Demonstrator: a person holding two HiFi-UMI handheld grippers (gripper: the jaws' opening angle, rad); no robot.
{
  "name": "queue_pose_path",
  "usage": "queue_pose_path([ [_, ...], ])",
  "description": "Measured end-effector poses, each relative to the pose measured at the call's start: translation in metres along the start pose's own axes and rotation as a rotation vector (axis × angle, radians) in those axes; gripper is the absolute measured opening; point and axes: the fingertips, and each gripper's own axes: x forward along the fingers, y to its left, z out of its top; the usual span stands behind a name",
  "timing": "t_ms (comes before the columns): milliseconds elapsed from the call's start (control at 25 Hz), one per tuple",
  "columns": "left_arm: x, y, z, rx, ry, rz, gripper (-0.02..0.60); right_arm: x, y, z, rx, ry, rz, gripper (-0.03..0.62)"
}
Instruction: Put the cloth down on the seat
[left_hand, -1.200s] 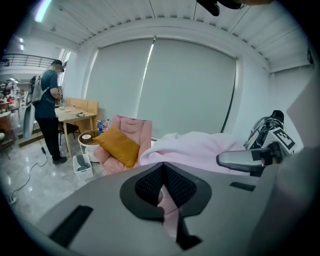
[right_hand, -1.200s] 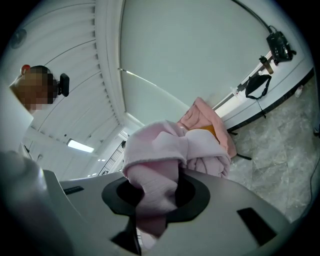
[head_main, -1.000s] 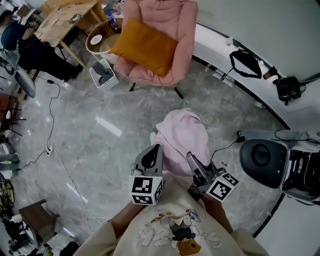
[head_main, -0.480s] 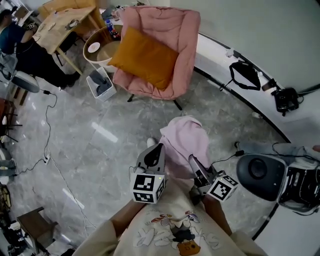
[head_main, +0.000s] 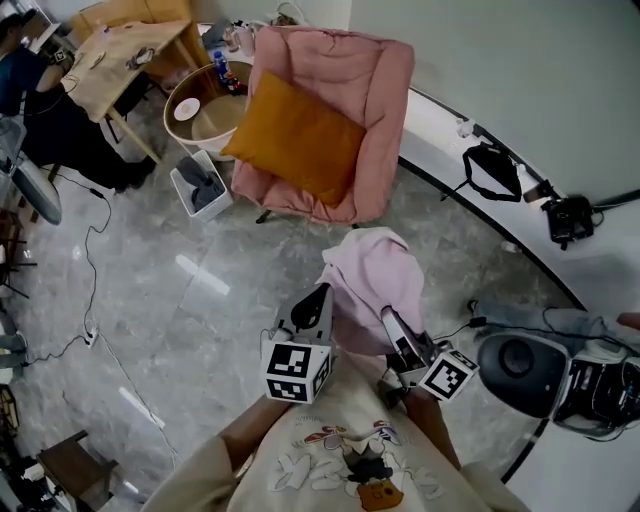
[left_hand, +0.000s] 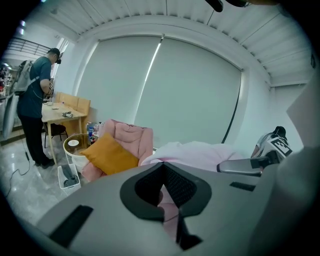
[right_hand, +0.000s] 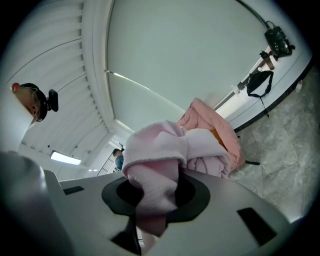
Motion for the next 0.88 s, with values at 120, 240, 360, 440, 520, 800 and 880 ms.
queue_pose_path([
  [120, 0.011, 0.025, 0.012, -0.007, 0.004, -0.014, 0.003, 0.028, 0.003, 0.006, -0.008, -0.011, -0.014, 0.124],
  [240, 0.014, 0.047, 0.021, -0.015, 0.005, -0.024, 0.003, 0.050, 0.005, 0.009, -0.024, -0.020, -0.036, 0.124],
  [360, 0.016, 0.064, 0.026, -0.026, 0.009, -0.036, 0.003, 0.070, 0.008, 0.010, -0.036, -0.030, -0.044, 0.126],
  [440, 0.020, 0.070, 0.025, -0.031, 0.028, -0.056, 0.003, 0.082, 0.011, 0.010, -0.039, -0.030, -0.047, 0.124],
  [520, 0.024, 0.073, 0.023, -0.032, 0.047, -0.076, 0.003, 0.092, 0.011, 0.010, -0.037, -0.025, -0.056, 0.124],
  [800, 0.034, 0.081, 0.031, -0.033, 0.062, -0.106, 0.003, 0.123, 0.011, 0.013, -0.063, -0.002, -0.081, 0.124],
  [880, 0.040, 0.084, 0.033, -0.032, 0.062, -0.104, 0.003, 0.130, 0.008, 0.014, -0.060, 0.000, -0.081, 0.124],
])
